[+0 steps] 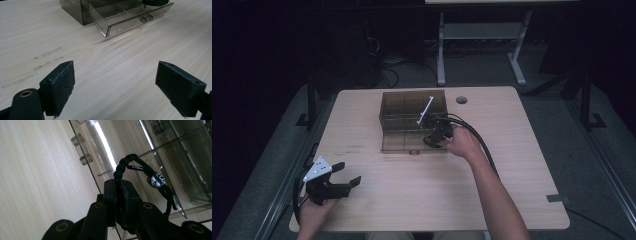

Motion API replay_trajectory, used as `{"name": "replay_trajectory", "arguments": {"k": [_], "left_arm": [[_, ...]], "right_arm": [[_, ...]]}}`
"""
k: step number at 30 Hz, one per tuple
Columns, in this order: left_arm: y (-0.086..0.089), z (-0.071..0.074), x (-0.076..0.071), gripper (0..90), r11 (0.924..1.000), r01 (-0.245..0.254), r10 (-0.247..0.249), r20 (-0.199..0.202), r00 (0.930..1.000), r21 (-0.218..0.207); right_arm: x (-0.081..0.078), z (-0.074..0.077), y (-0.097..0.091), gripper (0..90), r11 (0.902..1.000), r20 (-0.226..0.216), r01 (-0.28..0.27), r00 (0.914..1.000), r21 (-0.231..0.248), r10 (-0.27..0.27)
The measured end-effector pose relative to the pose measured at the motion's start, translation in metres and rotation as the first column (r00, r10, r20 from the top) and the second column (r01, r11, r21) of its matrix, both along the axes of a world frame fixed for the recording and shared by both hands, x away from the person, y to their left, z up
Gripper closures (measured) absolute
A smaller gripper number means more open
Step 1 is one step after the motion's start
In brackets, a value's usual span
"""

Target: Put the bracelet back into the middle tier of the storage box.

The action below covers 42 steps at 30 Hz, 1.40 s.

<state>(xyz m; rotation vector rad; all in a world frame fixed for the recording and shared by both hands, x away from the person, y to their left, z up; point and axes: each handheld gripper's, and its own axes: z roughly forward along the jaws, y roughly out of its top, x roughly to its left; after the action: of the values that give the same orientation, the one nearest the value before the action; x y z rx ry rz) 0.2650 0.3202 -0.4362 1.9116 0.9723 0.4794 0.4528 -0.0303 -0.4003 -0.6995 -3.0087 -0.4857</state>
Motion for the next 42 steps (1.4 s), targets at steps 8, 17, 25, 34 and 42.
{"name": "replay_trajectory", "arguments": {"k": [8,17,25,34,42], "left_arm": [[0.001,0.001,0.0,15.2,1.0,0.002,-0.002,-0.001,1.0,0.004],[0.0,0.001,0.0,14.9,1.0,0.0,0.0,0.002,1.0,0.002],[0.0,0.001,0.0,14.8,1.0,-0.001,0.001,0.001,1.0,0.0],[-0.001,0.001,0.0,14.8,1.0,0.0,0.0,0.0,1.0,0.0],[0.0,0.001,0.0,14.8,1.0,0.0,0.0,0.002,1.0,0.0]], "right_arm": [[0.004,-0.004,-0.001,82.9,0.9995,-0.011,0.03,0.9995,-0.009,-0.03],[0.006,-0.01,0.001,82.2,0.9988,-0.016,0.029,0.9995,-0.039,-0.029],[0.006,-0.012,0.002,67.9,0.9976,0.002,0.04,0.9992,-0.056,-0.04],[0.005,-0.006,0.007,63.2,0.9993,0.022,0.036,0.9991,-0.013,-0.036],[0.004,-0.005,0.012,76.5,0.9994,0.037,0.032,0.9988,-0.011,-0.031]]}}
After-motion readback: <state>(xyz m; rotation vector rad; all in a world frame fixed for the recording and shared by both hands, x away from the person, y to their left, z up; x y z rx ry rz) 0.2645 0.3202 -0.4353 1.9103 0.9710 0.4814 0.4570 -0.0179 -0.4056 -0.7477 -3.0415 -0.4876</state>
